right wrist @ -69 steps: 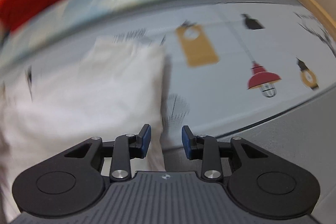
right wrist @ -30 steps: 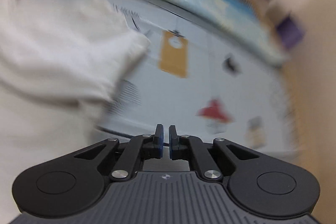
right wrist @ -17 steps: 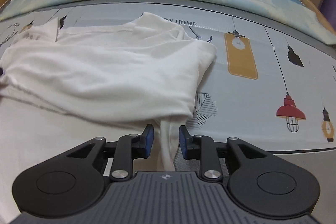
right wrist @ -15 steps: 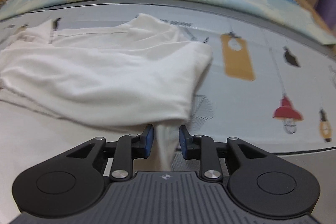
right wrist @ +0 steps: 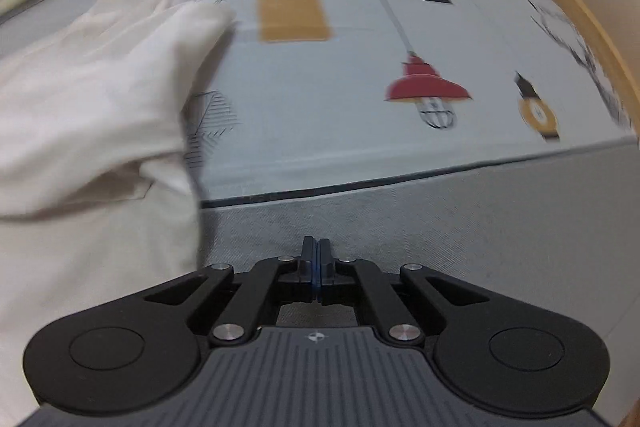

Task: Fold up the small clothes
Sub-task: 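Grasp the shirt edge with the left tool while the right tool grasps the opposite edge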

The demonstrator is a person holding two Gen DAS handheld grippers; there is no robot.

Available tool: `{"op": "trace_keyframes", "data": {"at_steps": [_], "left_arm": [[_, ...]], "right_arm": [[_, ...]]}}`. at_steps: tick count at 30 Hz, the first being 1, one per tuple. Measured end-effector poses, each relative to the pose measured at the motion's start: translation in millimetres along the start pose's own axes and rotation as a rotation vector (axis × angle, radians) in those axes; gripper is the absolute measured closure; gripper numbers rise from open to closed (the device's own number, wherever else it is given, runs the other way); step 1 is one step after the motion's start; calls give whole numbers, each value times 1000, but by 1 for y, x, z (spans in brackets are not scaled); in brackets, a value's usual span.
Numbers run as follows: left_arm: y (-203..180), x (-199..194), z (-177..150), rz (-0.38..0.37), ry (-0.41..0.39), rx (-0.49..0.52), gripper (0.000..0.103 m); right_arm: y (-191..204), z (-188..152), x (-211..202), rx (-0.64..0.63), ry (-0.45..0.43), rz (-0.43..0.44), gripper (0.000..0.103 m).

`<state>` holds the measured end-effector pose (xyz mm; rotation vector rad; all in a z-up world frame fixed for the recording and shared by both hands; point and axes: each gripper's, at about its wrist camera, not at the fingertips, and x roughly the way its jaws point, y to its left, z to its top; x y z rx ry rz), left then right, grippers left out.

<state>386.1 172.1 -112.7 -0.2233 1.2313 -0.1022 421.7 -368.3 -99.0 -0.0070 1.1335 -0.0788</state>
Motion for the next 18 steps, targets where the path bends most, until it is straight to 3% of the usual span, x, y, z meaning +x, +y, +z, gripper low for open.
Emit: {"op": "trace_keyframes", "data": {"at_steps": [4, 7, 10, 12, 13, 17, 18], "left_arm": [[0, -25, 6, 48, -85, -14, 98], [-11, -34, 6, -4, -143, -5, 98], [-18, -16, 2, -9, -105, 36, 98], [-12, 9, -7, 77, 2, 44, 98], [-10, 12, -11, 73, -4, 45, 98], [-8, -4, -10, 15, -86, 14, 97], [-8, 2, -14, 19, -54, 12, 97]], "right_arm": [[5, 12, -42, 80, -236, 211, 99], [24, 13, -40, 44, -255, 336, 86], [47, 9, -16, -67, -212, 277, 81], [49, 4, 7, -79, -120, 183, 77], [43, 3, 12, -38, -107, 184, 65], [34, 5, -1, 29, -168, 223, 64], [35, 4, 0, 13, -161, 210, 64]]}}
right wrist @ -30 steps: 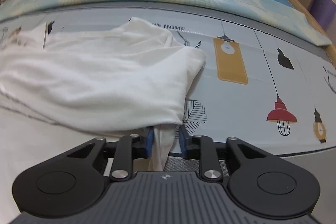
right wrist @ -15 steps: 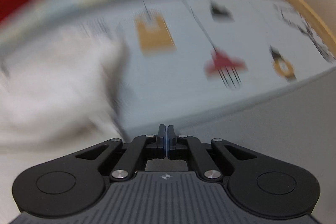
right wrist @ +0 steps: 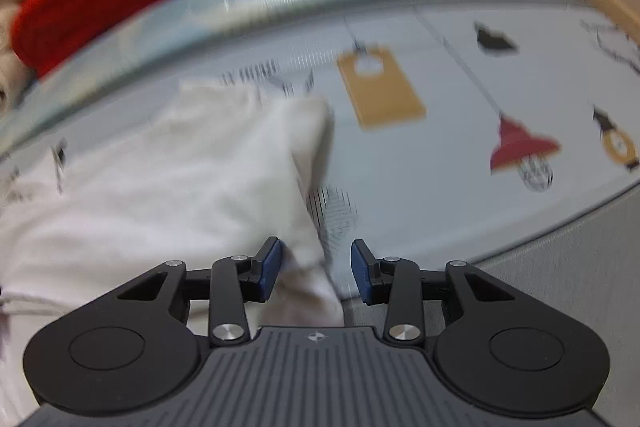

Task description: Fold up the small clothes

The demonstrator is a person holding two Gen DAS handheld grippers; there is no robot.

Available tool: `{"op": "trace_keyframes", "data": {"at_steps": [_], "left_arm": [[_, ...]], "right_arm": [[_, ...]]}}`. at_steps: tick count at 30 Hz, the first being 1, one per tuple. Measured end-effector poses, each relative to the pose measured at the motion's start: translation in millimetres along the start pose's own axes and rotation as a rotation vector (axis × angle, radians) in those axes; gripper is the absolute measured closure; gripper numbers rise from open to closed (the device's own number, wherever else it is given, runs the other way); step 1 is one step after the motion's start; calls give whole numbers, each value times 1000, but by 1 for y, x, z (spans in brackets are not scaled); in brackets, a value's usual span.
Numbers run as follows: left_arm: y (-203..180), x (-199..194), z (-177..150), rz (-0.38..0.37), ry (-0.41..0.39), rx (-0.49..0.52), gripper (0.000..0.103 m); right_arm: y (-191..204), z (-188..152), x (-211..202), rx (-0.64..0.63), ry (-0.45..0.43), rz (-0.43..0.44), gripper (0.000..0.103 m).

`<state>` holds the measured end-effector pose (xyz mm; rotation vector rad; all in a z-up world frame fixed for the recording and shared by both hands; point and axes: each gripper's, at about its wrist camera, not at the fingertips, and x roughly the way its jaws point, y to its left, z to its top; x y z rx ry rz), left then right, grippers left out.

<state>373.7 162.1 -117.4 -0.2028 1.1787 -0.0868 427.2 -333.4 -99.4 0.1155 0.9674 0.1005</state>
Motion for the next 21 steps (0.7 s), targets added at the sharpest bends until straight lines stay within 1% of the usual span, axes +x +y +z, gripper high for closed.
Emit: {"op": "trace_keyframes", "data": {"at_steps": [1, 2, 4, 5, 7, 9, 11, 12, 13, 14, 15, 18, 21], "left_arm": [[0, 7, -7, 26, 32, 2, 96], [-3, 4, -11, 40, 4, 7, 96], [-10, -10, -10, 74, 4, -12, 94], [-14, -23, -11, 71, -24, -19, 92], [-22, -48, -16, 51, -76, -14, 89], [-28, -69, -26, 71, -92, -3, 89], [-40, -88, -40, 99, -105, 27, 89], [-43, -98, -48, 109, -110, 42, 88], [-47, -106, -57, 115, -114, 52, 85], [-51, -115, -70, 117, -117, 62, 79], [-52, -123, -81, 114, -117, 67, 77], [-53, -150, -122, 84, -135, 69, 75], [-43, -164, -164, 74, -141, 32, 75]], "right_arm": [[0, -4, 5, -17, 43, -18, 62], [-1, -8, 6, -13, 72, -35, 55], [-4, -9, -4, 59, 78, -59, 54], [-5, -9, -13, 98, 62, -62, 54], [-6, -5, -40, 151, 2, -30, 55], [-3, -4, -68, 146, -53, -8, 55], [1, -11, -94, 115, -87, -6, 55], [3, -15, -106, 105, -99, -6, 55], [4, -21, -118, 96, -111, -2, 55], [5, -30, -130, 87, -119, 4, 55], [5, -38, -141, 77, -123, 9, 55], [6, -71, -169, 53, -125, 12, 55], [3, -103, -187, 42, -106, 16, 55]]}}
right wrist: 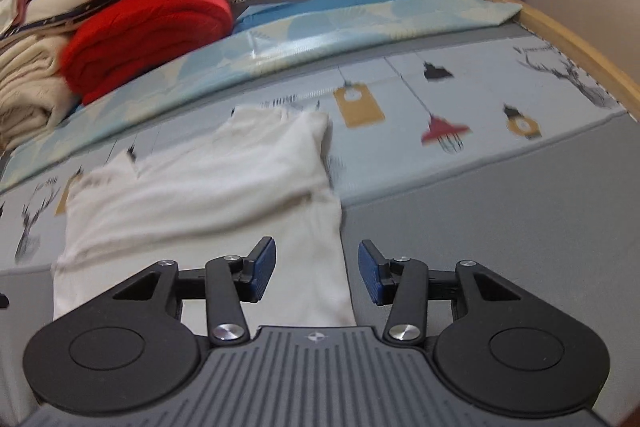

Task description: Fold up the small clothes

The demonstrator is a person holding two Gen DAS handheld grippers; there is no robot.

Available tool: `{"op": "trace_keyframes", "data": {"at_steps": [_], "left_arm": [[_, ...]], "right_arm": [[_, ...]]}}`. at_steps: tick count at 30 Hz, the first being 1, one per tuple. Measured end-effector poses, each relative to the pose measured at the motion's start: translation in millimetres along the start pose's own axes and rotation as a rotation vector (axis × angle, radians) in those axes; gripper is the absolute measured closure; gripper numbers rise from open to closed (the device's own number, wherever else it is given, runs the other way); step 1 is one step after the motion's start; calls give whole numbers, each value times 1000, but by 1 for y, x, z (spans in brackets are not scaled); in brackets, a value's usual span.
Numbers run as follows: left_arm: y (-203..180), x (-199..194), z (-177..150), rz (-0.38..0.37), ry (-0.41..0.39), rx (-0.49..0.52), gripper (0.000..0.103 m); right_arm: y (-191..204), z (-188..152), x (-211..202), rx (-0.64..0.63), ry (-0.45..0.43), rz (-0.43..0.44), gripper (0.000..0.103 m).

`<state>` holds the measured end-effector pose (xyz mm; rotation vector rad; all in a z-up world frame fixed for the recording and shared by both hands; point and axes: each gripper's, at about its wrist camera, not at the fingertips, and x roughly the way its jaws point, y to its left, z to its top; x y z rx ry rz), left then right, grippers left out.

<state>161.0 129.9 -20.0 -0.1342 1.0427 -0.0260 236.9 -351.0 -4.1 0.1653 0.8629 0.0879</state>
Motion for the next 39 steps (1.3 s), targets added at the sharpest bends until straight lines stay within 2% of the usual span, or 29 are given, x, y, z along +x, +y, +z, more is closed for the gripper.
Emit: {"op": "trace_keyframes", "data": {"at_steps": [2, 5, 7, 9, 13, 15, 22, 28, 32, 33, 35, 36, 38, 39], "left_arm": [[9, -4, -29, 11, 10, -46, 75], [28, 4, -67, 20, 72, -139, 75], [38, 11, -81, 27, 105, -182, 75], [45, 16, -90, 31, 133, -207, 74], [54, 21, -99, 16, 169, -246, 57], [55, 24, -100, 3, 187, -261, 56], [51, 36, -109, -14, 249, -234, 56], [35, 41, -114, -21, 279, -136, 56], [35, 39, -114, -40, 291, -136, 65], [33, 38, -115, -37, 294, -122, 72], [28, 38, -116, -49, 299, -93, 86], [25, 37, -117, -62, 303, -84, 88], [20, 37, -119, -63, 302, -49, 93], [18, 36, -119, -63, 300, -34, 96]], "right_arm": [[-4, -18, -10, -9, 6, -6, 55], [-10, -46, -15, -41, 40, -40, 55], [-17, -62, -12, -33, 74, -53, 55], [-25, -75, -5, -11, 121, -55, 55], [-32, -89, 5, -17, 185, -93, 54], [-36, -93, 10, -10, 211, -103, 53], [-48, -106, 21, 1, 292, -102, 53], [-47, -116, 29, -51, 339, -109, 53], [-44, -116, 27, -87, 348, -115, 54], [-43, -116, 26, -90, 351, -115, 56], [-42, -117, 25, -106, 362, -119, 68], [-40, -118, 25, -120, 367, -121, 71], [-38, -120, 24, -139, 372, -112, 85], [-37, -120, 23, -148, 372, -109, 87]]}}
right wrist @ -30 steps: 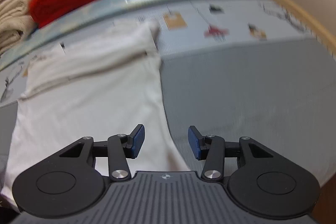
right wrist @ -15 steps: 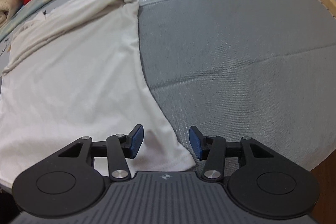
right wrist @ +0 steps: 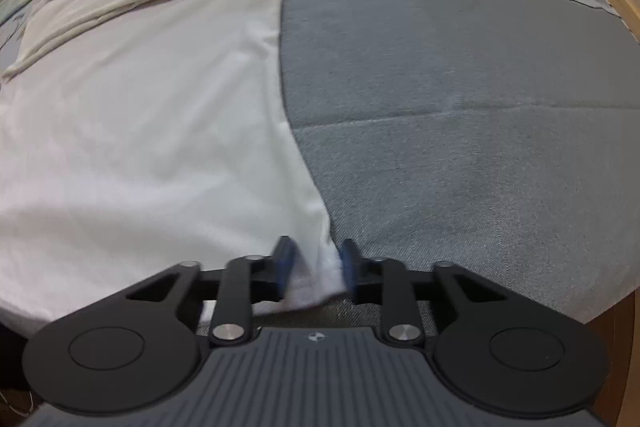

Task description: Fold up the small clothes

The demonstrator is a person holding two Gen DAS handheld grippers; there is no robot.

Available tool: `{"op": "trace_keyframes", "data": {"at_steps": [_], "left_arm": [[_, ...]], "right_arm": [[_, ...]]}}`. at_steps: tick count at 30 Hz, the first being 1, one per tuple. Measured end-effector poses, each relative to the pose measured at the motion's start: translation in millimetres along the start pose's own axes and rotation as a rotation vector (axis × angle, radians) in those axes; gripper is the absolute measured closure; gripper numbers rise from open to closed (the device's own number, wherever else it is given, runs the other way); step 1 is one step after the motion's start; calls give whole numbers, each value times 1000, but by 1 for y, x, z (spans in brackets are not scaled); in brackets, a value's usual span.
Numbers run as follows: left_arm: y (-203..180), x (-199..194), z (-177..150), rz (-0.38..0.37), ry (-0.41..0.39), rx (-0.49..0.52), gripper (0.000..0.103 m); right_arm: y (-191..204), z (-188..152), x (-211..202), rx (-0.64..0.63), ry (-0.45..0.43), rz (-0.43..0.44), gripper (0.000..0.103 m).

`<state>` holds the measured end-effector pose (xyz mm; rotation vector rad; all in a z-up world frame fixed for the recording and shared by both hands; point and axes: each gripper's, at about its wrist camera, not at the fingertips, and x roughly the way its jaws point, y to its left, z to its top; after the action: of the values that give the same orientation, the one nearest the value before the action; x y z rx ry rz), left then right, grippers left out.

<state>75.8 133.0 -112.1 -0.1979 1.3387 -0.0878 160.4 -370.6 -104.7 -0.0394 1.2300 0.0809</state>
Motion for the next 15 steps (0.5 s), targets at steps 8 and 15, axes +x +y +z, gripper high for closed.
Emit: {"op": "trace_keyframes", "data": {"at_steps": [8, 15], "left_arm": [[-15, -24, -7, 72, -37, 129, 99], [-4, -23, -8, 64, 7, 93, 95]], "right_arm": [[6, -6, -11, -20, 25, 13, 97], [15, -12, -15, -63, 76, -6, 97]]}}
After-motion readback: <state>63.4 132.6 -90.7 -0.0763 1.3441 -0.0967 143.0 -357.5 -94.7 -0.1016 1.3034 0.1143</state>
